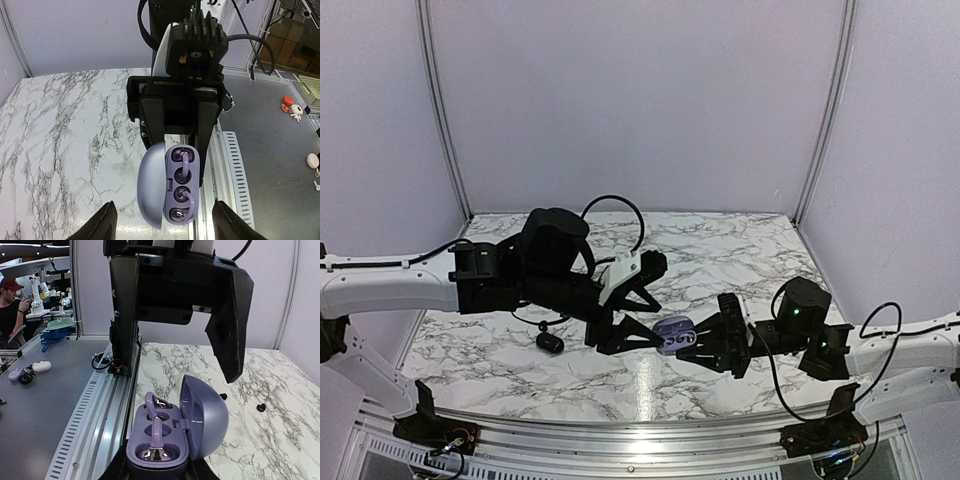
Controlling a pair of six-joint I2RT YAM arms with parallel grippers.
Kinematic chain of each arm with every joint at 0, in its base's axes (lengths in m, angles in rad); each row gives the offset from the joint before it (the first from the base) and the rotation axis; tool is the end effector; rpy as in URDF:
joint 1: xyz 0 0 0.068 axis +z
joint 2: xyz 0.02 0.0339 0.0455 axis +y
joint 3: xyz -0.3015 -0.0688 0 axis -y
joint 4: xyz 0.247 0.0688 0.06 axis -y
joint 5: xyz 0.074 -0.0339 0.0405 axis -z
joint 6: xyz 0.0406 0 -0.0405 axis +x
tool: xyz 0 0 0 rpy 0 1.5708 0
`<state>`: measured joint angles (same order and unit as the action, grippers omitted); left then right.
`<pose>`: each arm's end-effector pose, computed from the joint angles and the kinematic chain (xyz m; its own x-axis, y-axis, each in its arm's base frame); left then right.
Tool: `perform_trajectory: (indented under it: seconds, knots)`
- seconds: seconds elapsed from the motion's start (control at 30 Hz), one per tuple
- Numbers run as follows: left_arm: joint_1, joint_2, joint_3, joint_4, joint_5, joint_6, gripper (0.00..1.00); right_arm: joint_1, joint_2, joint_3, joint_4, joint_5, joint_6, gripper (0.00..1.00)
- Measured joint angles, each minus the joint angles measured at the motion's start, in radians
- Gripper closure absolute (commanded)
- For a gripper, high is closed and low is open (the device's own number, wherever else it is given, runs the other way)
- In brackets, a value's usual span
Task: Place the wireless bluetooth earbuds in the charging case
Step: Close the charging case.
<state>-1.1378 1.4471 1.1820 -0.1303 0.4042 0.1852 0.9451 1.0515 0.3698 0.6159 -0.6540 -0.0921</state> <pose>0.1280 -0.3150 0.3630 0.0229 0.3540 -0.9350 0.9997 -0.0090 0.0210 0.1006 0.1814 0.2592 0.0535 -0.0506 -0.9973 -0.9981 -0.0320 -0.0519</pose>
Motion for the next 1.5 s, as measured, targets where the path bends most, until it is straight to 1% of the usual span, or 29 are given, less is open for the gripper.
perform_trajectory:
  seconds: [0.13, 0.23, 0.5, 0.8, 1.17, 1.2, 1.33, 1.4, 1.5]
  knots:
    - [0.003, 0.018, 0.000, 0.000, 0.007, -0.011, 0.34, 0.004, -0.004, 0.000, -0.006, 0.009, -0.010, 1.00]
    - [0.003, 0.029, 0.000, -0.001, 0.008, -0.014, 0.36, 0.006, -0.005, 0.004, -0.012, 0.010, -0.012, 1.00]
    - [0.003, 0.042, 0.000, -0.002, 0.012, -0.014, 0.48, 0.006, -0.005, 0.008, -0.013, 0.011, -0.013, 1.00]
    - [0.004, 0.050, 0.001, -0.002, 0.028, -0.013, 0.57, 0.006, -0.005, 0.008, -0.017, 0.012, -0.014, 1.00]
    - [0.008, 0.058, 0.010, -0.008, 0.033, -0.013, 0.61, 0.006, -0.005, 0.008, -0.028, 0.014, -0.014, 1.00]
    - [0.008, 0.058, 0.012, -0.009, 0.033, -0.012, 0.59, 0.006, -0.005, 0.008, -0.028, 0.013, -0.014, 1.00]
    - [0.008, 0.058, 0.014, -0.010, 0.034, -0.004, 0.44, 0.007, -0.005, 0.008, -0.029, 0.013, -0.014, 1.00]
    - [0.008, 0.058, 0.014, -0.011, 0.034, 0.002, 0.38, 0.007, -0.005, 0.008, -0.028, 0.014, -0.013, 1.00]
    - [0.008, 0.058, 0.014, -0.012, 0.034, 0.013, 0.34, 0.009, -0.005, 0.008, -0.029, 0.018, -0.010, 1.00]
